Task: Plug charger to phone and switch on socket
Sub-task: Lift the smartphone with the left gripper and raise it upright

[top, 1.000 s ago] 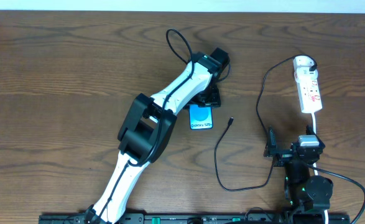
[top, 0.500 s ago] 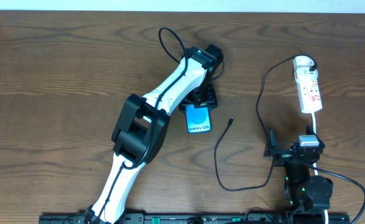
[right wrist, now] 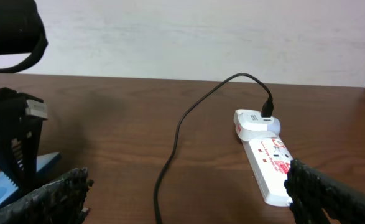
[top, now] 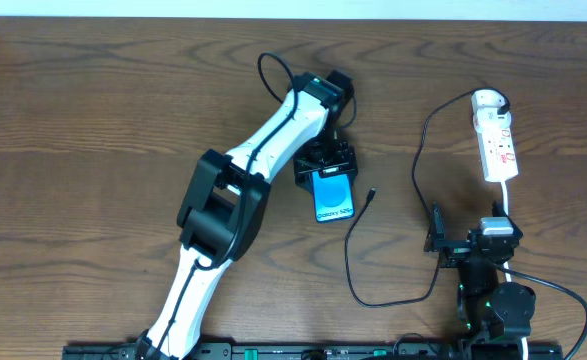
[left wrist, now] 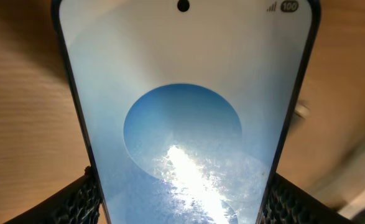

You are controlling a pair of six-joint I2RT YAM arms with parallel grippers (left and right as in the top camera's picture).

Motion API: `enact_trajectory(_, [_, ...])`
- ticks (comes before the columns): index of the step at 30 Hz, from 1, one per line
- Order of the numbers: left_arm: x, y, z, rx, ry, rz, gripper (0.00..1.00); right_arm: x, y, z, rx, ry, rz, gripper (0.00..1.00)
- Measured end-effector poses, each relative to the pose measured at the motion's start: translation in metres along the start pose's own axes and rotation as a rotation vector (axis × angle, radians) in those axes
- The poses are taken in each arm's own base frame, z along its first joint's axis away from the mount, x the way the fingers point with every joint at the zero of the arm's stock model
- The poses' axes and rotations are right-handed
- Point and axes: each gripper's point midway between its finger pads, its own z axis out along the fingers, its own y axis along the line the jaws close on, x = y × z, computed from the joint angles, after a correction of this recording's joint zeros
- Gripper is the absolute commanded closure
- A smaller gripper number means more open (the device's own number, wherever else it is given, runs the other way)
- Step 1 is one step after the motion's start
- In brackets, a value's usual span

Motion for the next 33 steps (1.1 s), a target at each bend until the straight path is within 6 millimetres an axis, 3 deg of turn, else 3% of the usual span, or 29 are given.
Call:
enact_trajectory(5, [0.006,-0.015,-0.012,0.182,0.098,0.005,0.29,0.0,0.0,0.0,0.0,0.0,0.0,0.01])
enact_trajectory(15, [0.004,-0.042,-0.082,0.71,0.27,0.023,0.29,0.0,0.0,0.0,0.0,0.0,0.0,0.01])
enact_trajectory(26, [-0.017,-0.026,-0.139,0.991,0.302,-0.043,0.3,0.0,0.0,0.0,0.0,0.0,0.0,0.01])
enact_trajectory(33, [-0.025,-0.007,-0.157,1.047,0.326,-0.14,0.3,0.0,0.0,0.0,0.0,0.0,0.0,0.01])
